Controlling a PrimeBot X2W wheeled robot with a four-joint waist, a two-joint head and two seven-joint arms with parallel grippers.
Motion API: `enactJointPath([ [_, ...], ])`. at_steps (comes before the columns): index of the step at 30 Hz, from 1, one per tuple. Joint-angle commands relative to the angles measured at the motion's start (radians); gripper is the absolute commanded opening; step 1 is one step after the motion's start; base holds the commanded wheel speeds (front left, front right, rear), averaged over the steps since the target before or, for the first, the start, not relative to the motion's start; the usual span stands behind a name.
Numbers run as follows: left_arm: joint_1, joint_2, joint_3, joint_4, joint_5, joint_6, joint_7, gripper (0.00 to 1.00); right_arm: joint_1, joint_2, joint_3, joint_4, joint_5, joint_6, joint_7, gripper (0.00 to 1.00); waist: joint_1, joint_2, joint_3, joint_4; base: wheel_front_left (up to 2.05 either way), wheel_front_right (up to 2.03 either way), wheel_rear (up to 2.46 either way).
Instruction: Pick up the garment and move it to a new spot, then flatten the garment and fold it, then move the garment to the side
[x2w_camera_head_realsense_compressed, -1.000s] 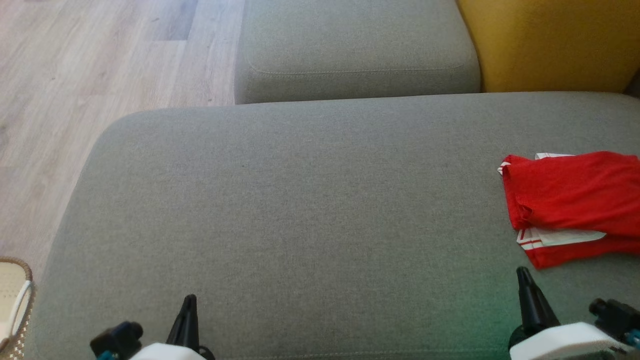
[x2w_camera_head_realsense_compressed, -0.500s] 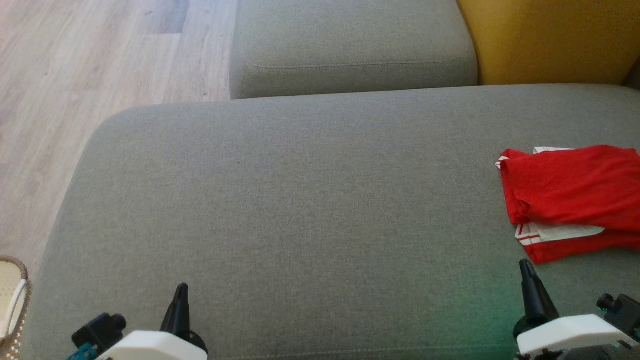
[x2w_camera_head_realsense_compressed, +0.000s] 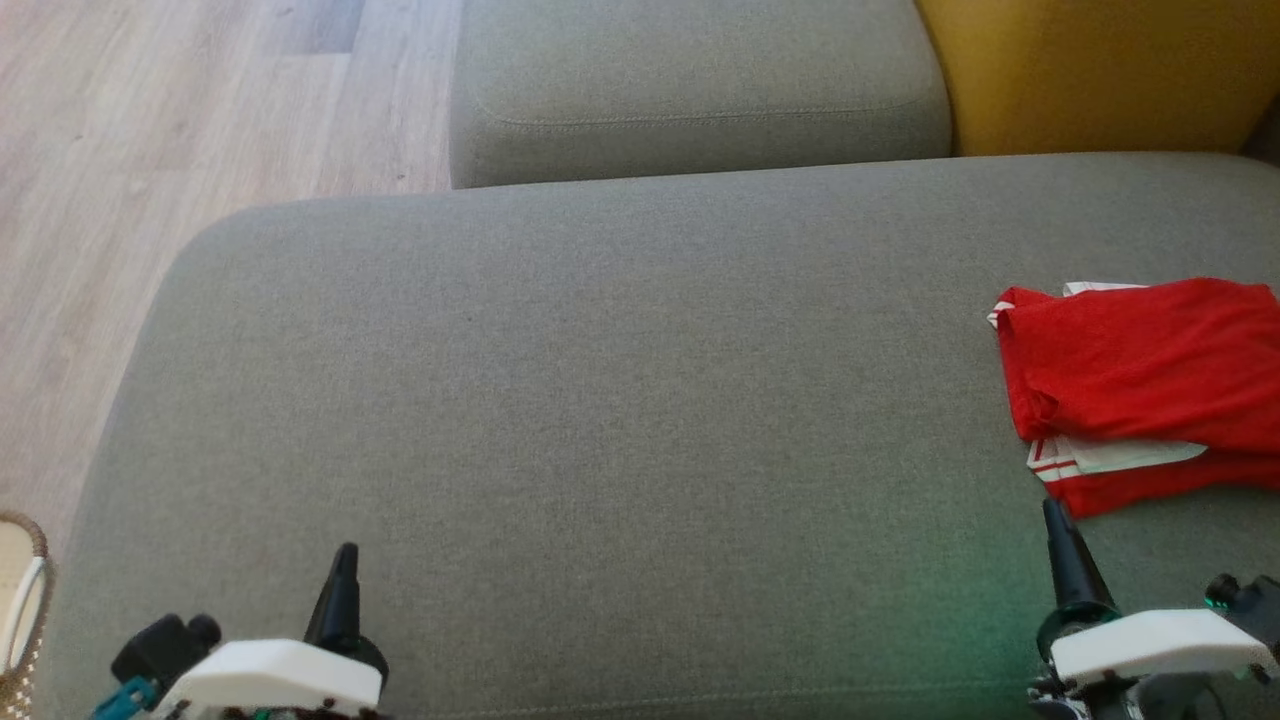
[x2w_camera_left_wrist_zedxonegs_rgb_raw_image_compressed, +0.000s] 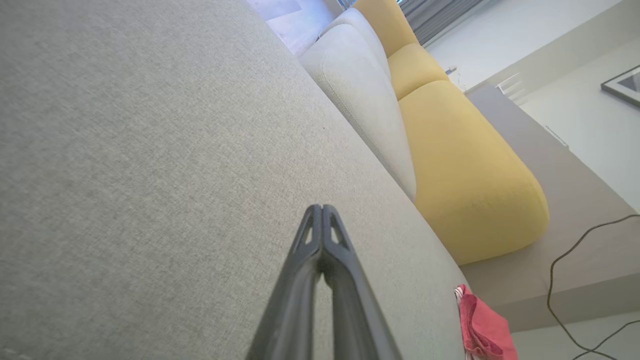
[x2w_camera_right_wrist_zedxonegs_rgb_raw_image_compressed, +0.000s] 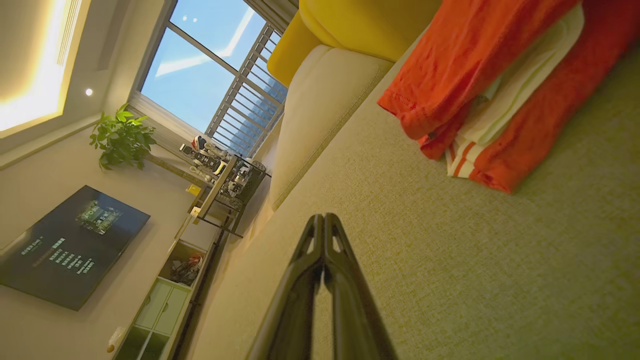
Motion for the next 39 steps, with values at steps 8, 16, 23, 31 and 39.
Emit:
enactJointPath([
  [8,-0.081,0.016,0.051,-0.023,-0.107,-0.023,0.023,0.00,-0.073,-0.010,0.003,-0.025,0.107,0.000,0.029,0.00,-0.0001,0.0000,0.009,-0.006,0.00,0.00,0.00],
  [16,-0.102,0.015,0.076,-0.018,-0.203,-0.039,0.046,0.00,-0.091,-0.011,-0.001,-0.021,0.200,0.000,0.052,0.00,-0.0001,0.0000,0.019,-0.011,0.00,0.00,0.00],
  [23,-0.123,0.015,0.101,-0.013,-0.299,-0.054,0.069,0.00,-0.108,-0.012,-0.004,-0.018,0.294,0.000,0.075,0.00,-0.0001,0.0000,0.029,-0.017,0.00,0.00,0.00],
  [31,-0.144,0.014,0.127,-0.009,-0.395,-0.070,0.093,0.00,-0.126,-0.013,-0.007,-0.014,0.388,0.000,0.099,0.00,-0.0001,0.0000,0.038,-0.023,0.00,0.00,0.00],
  [39,-0.166,0.013,0.152,-0.004,-0.489,-0.086,0.116,0.00,-0.144,-0.014,-0.011,-0.010,0.481,0.000,0.122,0.00,-0.0001,0.0000,0.048,-0.028,0.00,0.00,0.00],
])
